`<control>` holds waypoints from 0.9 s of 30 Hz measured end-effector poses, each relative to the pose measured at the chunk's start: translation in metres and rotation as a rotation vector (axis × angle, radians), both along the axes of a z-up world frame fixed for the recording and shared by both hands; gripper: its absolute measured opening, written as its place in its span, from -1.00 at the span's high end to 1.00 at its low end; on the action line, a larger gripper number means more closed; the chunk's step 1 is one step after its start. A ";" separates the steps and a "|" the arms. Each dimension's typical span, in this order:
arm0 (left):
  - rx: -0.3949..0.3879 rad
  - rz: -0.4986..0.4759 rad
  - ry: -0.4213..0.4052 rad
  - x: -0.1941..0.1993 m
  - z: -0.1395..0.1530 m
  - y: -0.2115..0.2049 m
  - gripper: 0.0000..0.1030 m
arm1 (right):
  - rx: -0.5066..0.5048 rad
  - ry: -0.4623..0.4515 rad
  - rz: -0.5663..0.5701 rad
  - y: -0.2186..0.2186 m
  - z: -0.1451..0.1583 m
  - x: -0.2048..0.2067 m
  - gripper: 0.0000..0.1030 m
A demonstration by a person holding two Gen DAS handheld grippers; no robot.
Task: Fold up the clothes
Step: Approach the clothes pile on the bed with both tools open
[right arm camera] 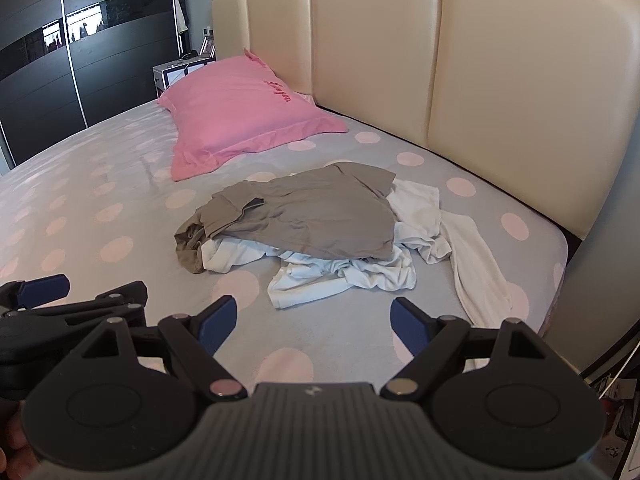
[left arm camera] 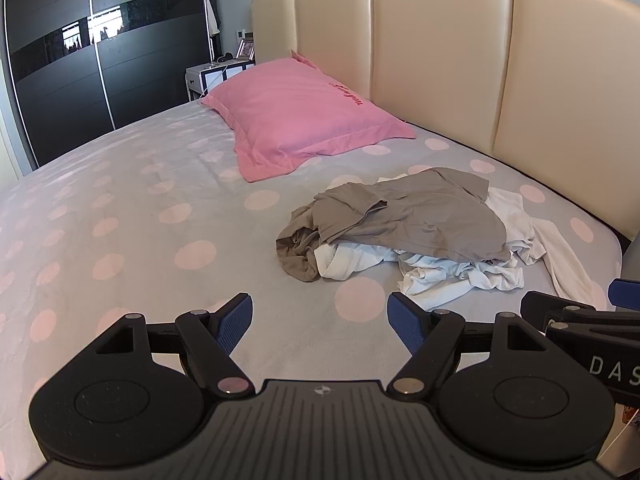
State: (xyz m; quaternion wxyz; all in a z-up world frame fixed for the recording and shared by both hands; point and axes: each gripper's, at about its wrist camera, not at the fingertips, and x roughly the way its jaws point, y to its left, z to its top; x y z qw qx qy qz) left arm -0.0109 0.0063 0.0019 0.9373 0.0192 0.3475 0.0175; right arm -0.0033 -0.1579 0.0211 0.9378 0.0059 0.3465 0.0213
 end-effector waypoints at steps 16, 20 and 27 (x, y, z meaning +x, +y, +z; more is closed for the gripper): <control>0.005 0.008 0.008 0.000 -0.001 -0.001 -0.43 | -0.007 0.005 -0.001 0.000 -0.001 -0.001 -0.67; 0.008 0.011 0.009 0.000 -0.002 -0.001 -0.43 | -0.008 0.005 0.000 0.000 -0.001 -0.002 -0.67; 0.008 0.016 0.012 -0.001 -0.003 0.000 -0.43 | -0.009 0.009 0.002 -0.001 -0.002 0.000 -0.67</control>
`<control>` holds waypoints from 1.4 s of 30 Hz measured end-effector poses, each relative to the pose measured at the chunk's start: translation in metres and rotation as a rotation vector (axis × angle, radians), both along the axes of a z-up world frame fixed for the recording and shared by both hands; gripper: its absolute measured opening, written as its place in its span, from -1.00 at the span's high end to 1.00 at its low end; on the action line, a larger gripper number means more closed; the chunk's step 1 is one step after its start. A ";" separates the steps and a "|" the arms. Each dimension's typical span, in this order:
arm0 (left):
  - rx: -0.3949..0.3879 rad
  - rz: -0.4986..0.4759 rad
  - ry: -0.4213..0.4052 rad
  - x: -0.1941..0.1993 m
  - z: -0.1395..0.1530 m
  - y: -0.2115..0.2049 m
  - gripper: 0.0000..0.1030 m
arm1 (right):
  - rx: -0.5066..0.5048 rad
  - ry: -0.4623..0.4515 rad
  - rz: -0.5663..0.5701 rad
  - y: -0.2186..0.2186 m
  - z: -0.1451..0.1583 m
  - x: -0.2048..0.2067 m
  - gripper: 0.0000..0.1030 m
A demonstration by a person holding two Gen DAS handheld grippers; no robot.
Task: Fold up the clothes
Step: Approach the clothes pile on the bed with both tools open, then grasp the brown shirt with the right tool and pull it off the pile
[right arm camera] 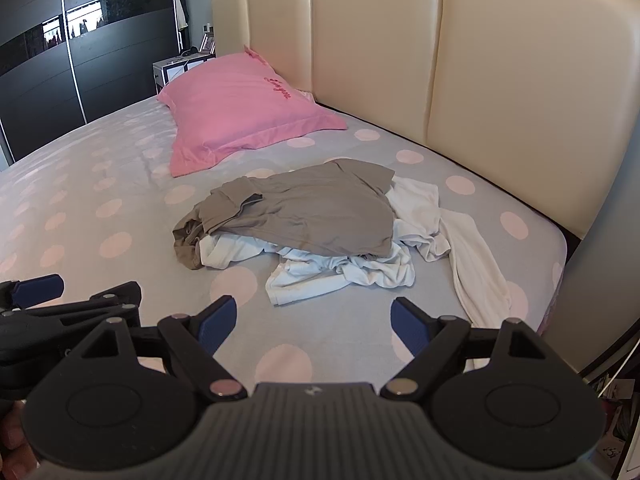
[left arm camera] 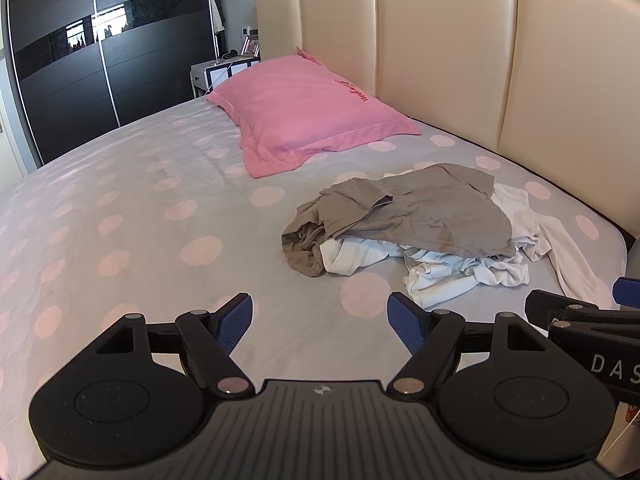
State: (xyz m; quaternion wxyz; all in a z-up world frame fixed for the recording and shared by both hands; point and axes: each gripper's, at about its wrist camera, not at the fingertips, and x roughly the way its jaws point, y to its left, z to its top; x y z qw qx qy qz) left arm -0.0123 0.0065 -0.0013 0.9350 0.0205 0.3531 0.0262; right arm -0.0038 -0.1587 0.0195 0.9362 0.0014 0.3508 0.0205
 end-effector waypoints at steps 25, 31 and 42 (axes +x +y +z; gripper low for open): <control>-0.049 0.046 -0.073 -0.017 0.005 0.026 -0.36 | 0.010 -0.089 0.008 0.002 0.008 -0.006 -0.68; -0.104 0.031 -0.066 -0.018 0.008 0.037 -0.30 | -0.001 -0.087 0.004 0.002 0.011 0.001 -0.68; -0.043 0.072 -0.042 -0.004 0.000 0.062 -0.30 | -0.098 -0.020 0.210 0.007 -0.004 0.058 -0.66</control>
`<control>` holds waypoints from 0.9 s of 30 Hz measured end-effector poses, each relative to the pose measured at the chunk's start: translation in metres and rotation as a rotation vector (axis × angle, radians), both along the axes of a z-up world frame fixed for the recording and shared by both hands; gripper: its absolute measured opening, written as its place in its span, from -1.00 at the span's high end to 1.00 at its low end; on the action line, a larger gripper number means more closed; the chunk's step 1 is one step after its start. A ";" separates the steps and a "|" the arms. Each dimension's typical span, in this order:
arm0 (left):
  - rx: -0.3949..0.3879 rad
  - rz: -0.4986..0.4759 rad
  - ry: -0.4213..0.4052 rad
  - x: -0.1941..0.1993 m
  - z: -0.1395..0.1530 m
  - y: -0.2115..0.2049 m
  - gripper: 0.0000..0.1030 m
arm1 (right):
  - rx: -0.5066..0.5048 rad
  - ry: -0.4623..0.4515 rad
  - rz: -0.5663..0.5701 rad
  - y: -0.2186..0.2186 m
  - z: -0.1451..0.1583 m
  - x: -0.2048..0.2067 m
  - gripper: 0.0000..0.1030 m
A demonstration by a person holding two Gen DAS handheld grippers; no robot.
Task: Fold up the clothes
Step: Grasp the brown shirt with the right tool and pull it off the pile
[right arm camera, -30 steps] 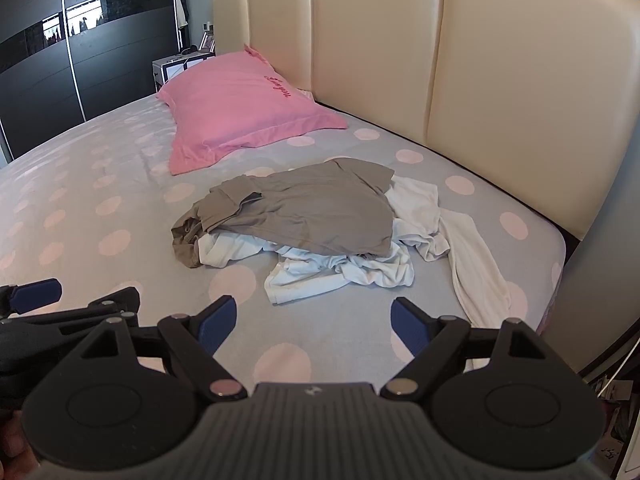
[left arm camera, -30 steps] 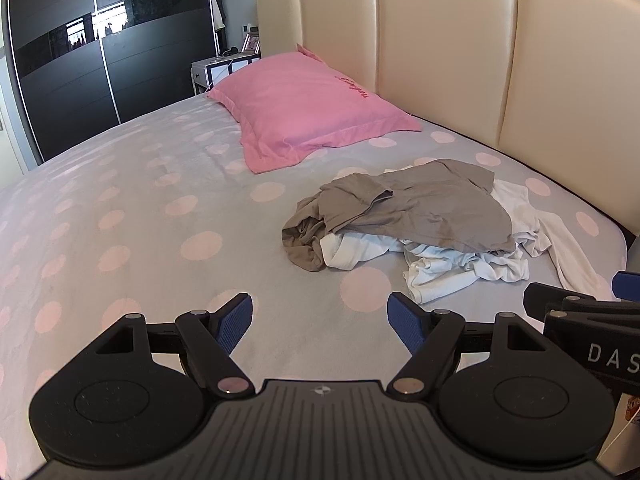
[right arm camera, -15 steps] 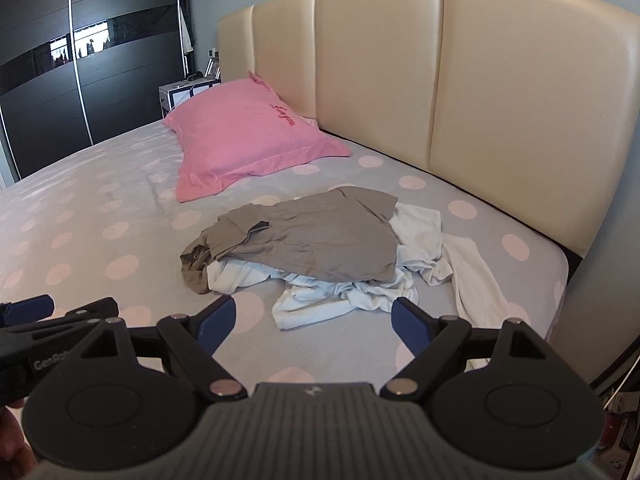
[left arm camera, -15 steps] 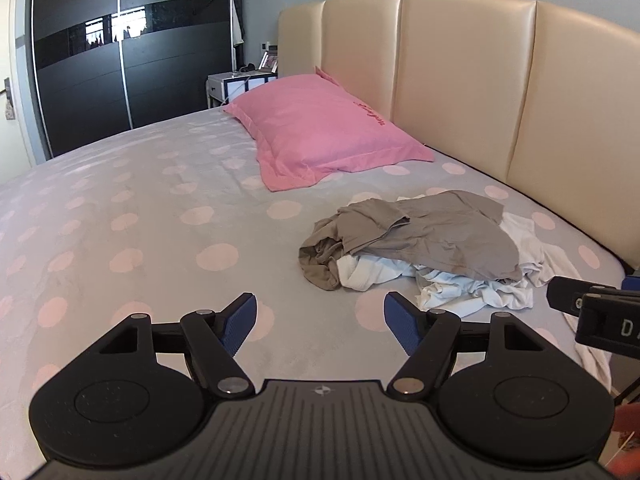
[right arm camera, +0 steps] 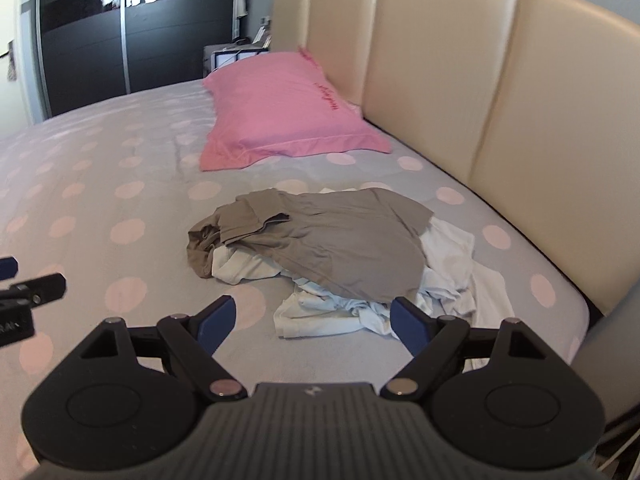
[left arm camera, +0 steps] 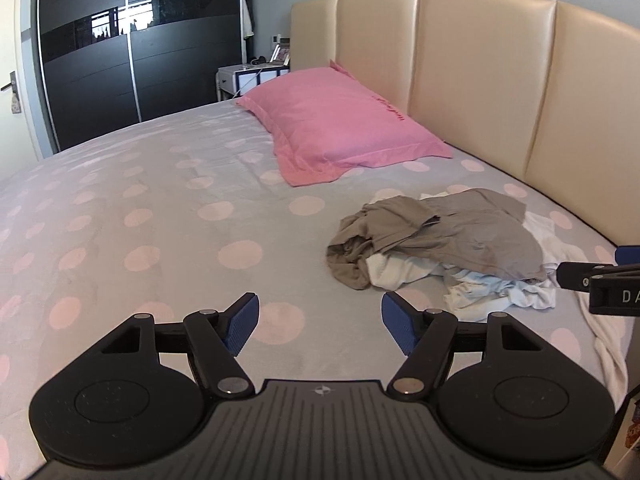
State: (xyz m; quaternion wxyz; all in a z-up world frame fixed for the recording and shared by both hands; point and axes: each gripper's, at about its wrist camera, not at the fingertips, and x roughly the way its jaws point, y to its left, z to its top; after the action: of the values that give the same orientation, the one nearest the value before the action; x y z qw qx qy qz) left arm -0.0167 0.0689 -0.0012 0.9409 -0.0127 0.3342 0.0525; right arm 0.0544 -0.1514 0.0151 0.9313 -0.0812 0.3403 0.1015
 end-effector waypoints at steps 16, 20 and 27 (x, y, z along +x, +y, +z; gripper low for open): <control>0.052 0.030 0.164 0.053 -0.064 0.025 -0.30 | -0.154 0.072 0.032 0.008 -0.093 0.117 -0.49; 0.048 0.024 0.195 0.066 -0.079 0.027 -0.30 | -0.174 0.087 0.007 0.007 -0.111 0.141 -0.20; 0.037 0.019 0.217 0.073 -0.091 0.030 -0.30 | -0.201 0.105 -0.041 0.008 -0.117 0.152 0.63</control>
State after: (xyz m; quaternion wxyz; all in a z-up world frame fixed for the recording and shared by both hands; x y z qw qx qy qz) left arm 0.0566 0.0992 -0.0917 0.8988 0.0073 0.4329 0.0686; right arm 0.2060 -0.1436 -0.1016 0.9012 -0.1619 0.3986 0.0521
